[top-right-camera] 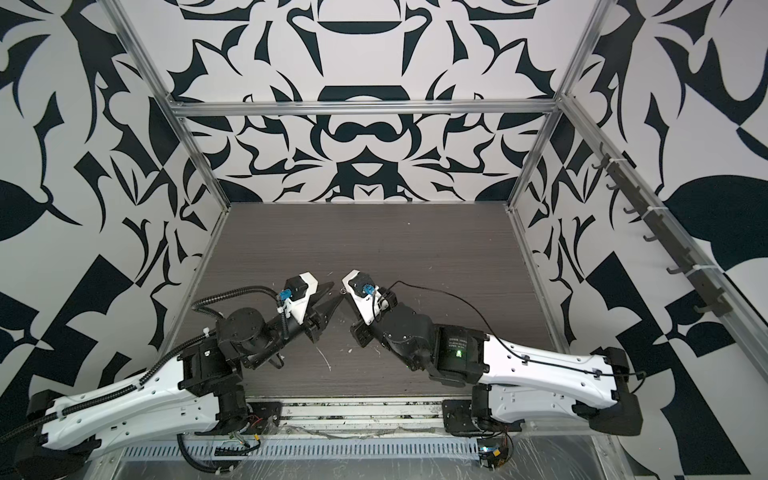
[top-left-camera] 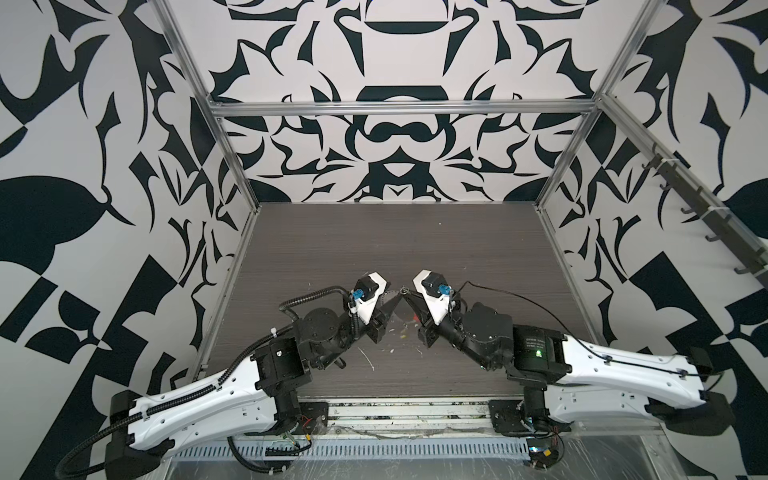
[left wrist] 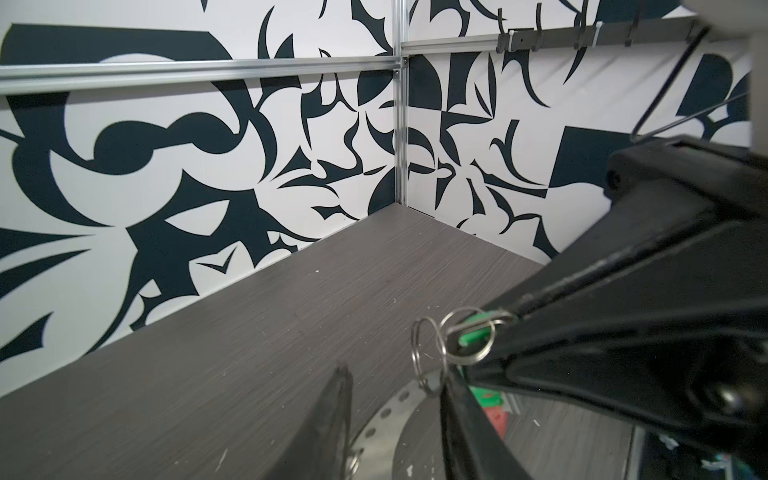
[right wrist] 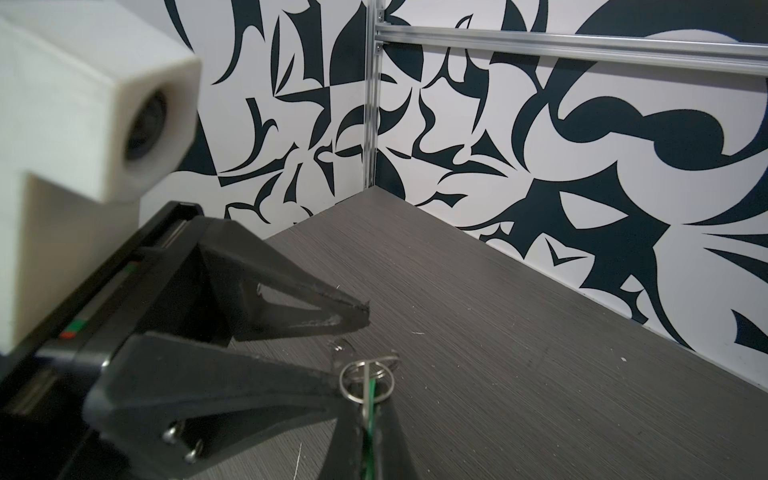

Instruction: Remove the keys from the keyring

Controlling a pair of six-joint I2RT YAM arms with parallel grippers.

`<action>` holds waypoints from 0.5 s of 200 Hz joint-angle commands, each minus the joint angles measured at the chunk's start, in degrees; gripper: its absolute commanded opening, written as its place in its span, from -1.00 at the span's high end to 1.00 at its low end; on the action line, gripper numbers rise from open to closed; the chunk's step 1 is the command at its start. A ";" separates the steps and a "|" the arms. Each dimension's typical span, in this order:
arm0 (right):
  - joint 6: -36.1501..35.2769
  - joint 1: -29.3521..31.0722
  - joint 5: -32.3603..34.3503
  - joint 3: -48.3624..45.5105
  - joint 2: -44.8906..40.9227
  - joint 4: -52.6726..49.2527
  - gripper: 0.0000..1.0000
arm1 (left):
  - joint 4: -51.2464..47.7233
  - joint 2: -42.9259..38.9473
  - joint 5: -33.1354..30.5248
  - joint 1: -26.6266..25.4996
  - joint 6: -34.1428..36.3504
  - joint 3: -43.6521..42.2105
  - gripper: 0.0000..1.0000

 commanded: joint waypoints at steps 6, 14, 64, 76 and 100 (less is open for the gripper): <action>0.77 0.22 -0.05 1.63 0.06 2.54 1.00 | 2.06 -0.41 -0.14 -0.68 0.99 1.27 0.38; 0.77 0.22 -0.08 1.63 0.10 2.49 1.00 | 2.08 -0.25 -0.07 -0.87 1.29 1.41 0.42; 0.93 0.22 -0.23 2.00 0.41 1.93 1.00 | 1.82 -0.01 -0.31 -2.05 2.39 1.77 0.46; 0.95 0.30 -0.14 2.00 0.46 1.82 1.00 | 1.82 -0.07 -0.87 -2.39 2.62 1.90 0.40; 1.04 0.24 -0.14 2.08 0.56 1.59 1.00 | 1.81 0.28 -1.91 -3.02 3.61 2.33 0.43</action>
